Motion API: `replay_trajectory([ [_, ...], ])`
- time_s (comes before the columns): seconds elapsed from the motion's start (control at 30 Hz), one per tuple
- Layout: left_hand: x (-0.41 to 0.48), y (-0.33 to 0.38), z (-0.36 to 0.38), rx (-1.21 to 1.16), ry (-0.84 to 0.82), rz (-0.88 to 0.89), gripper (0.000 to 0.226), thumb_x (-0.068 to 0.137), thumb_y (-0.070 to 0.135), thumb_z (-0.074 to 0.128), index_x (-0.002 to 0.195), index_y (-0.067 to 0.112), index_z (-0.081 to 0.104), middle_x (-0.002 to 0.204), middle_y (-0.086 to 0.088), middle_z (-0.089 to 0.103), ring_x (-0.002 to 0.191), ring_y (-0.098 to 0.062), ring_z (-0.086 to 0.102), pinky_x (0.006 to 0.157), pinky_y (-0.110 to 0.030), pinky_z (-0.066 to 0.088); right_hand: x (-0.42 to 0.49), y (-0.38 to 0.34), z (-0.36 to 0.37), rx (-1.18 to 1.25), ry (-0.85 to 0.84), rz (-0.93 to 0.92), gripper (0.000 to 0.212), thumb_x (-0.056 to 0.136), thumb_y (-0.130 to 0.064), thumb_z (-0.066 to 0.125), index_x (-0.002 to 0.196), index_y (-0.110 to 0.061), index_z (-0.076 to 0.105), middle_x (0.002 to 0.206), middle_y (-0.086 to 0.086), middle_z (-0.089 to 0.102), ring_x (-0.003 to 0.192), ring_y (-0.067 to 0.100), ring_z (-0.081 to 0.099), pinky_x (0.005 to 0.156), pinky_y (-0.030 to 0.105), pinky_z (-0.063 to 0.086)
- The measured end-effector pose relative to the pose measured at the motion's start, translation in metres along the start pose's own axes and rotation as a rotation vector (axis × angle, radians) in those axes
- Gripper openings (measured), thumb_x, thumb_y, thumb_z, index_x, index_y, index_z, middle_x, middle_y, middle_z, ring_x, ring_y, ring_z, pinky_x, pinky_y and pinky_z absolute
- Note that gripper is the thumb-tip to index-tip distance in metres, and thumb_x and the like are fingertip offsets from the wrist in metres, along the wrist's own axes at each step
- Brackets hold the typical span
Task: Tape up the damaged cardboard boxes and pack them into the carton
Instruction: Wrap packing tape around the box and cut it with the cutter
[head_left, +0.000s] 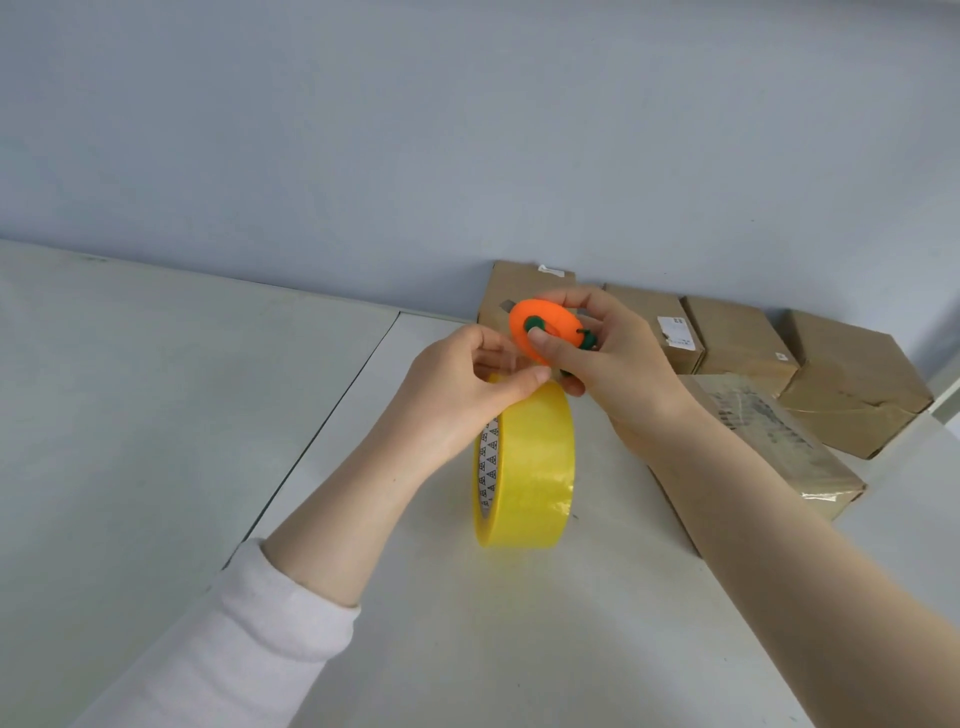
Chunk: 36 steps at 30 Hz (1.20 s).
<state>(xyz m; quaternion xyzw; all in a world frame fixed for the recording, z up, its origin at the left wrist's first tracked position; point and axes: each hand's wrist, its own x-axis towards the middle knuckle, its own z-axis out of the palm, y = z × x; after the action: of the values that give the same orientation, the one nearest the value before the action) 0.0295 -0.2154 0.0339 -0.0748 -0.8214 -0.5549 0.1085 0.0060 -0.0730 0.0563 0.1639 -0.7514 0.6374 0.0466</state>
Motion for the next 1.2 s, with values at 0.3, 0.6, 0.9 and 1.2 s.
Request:
replay_trajectory([
  [0.3, 0.009, -0.007, 0.001, -0.194, 0.020, -0.050, 0.061, 0.072, 0.023, 0.078, 0.118, 0.028, 0.038, 0.104, 0.013, 0.064, 0.091, 0.002, 0.064, 0.069, -0.007, 0.047, 0.010, 0.004, -0.004, -0.154, -0.031, 0.116, 0.024, 0.090, -0.020, 0.061, 0.113, -0.011, 0.063, 0.080, -0.003, 0.064, 0.061, -0.002, 0.057, 0.056, 0.012, 0.043],
  [0.6, 0.028, 0.014, 0.003, 0.481, -0.067, 0.172, 0.010, 0.089, 0.024, 0.061, 0.090, 0.025, 0.070, 0.108, -0.006, 0.063, 0.115, -0.019, 0.049, 0.087, -0.024, 0.032, -0.012, 0.025, -0.147, -0.847, 0.057, 0.109, 0.031, 0.096, -0.033, 0.047, 0.126, -0.035, 0.055, 0.136, -0.007, 0.050, 0.126, 0.012, 0.044, 0.101, 0.018, 0.030],
  [0.9, -0.025, 0.056, 0.138, 0.616, -0.340, 0.372, 0.049, 0.091, 0.055, 0.037, 0.135, 0.036, 0.045, 0.153, 0.016, 0.025, 0.140, 0.000, 0.018, 0.108, -0.020, 0.015, -0.064, 0.041, -0.181, -1.030, -0.110, 0.283, 0.033, 0.094, -0.052, 0.035, 0.089, -0.031, 0.059, 0.088, -0.004, 0.064, 0.092, 0.020, 0.060, 0.080, 0.033, 0.045],
  [1.2, -0.012, 0.053, 0.118, 0.472, -0.269, 0.187, 0.052, 0.094, 0.050, 0.027, 0.144, 0.035, 0.031, 0.152, 0.019, 0.024, 0.135, 0.010, 0.015, 0.111, -0.020, 0.014, -0.104, 0.036, -0.178, -0.855, -0.064, -0.225, 0.049, 0.095, -0.040, 0.039, 0.137, -0.017, 0.045, 0.138, -0.002, 0.048, 0.132, 0.014, 0.036, 0.098, 0.015, 0.024],
])
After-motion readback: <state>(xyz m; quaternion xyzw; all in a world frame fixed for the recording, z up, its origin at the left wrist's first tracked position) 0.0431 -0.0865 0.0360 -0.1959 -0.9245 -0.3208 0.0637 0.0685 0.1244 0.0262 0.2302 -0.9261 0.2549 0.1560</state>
